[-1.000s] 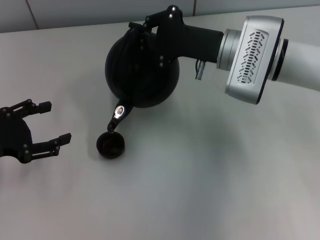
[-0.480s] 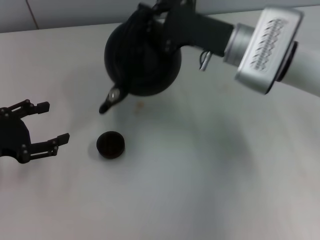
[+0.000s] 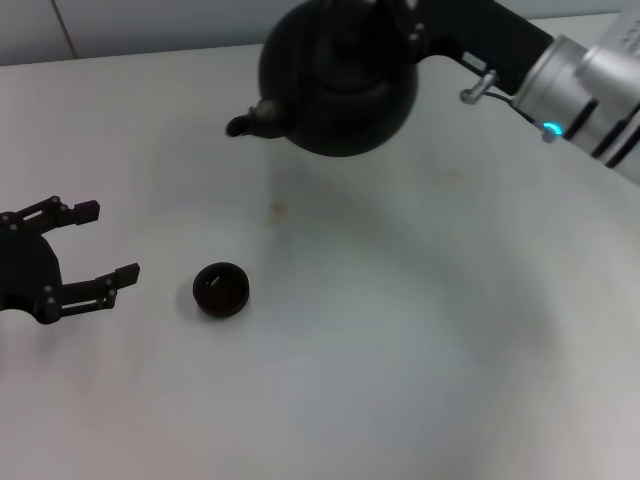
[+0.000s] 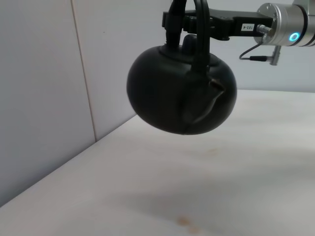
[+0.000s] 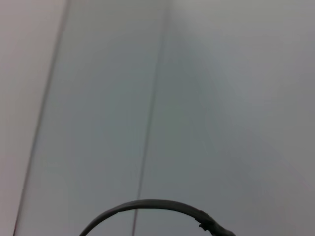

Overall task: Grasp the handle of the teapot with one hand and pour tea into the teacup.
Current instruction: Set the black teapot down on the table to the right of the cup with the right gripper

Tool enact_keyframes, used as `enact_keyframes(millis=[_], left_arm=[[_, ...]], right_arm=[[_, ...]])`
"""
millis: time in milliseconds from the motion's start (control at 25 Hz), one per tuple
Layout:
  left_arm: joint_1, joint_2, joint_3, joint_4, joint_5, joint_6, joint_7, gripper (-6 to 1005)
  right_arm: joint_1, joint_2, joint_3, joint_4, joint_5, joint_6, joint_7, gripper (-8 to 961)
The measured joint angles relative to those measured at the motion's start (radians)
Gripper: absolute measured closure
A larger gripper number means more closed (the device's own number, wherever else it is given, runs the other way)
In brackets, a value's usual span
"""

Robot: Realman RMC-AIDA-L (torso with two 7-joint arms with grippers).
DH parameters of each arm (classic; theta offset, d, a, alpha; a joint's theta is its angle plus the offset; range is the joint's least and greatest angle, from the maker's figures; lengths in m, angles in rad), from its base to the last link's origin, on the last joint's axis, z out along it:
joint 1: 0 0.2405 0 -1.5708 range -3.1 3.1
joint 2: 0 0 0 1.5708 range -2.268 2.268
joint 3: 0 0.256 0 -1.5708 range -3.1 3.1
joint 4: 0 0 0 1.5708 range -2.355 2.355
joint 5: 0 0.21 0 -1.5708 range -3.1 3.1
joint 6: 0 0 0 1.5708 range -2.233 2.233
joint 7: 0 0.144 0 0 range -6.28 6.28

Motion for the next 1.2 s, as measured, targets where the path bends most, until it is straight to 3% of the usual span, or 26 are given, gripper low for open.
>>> enact_keyframes(millis=[200, 440, 760, 1200], left_arm=[[-0.004, -0.001, 0.0, 0.0, -0.002, 0.0, 0.0, 133], [-0.006, -0.008, 0.0, 0.001, -0.002, 0.005, -0.002, 133], [-0.005, -0.012, 0.001, 0.002, 0.003, 0.006, -0.005, 133], [-0.004, -0.016, 0.002, 0.002, 0.004, 0.008, -0.005, 133]], right_arm=[[-0.049, -0.001, 0.026, -0.023, 0.0, 0.013, 0.118, 870], [-0.101, -0.004, 0.14, -0.025, 0.001, 0.121, 0.191, 870], [-0.133, -0.005, 0.158, -0.045, 0.002, 0.183, 0.198, 870], [-0.109, -0.004, 0.145, -0.043, -0.005, 0.302, 0.196, 871]])
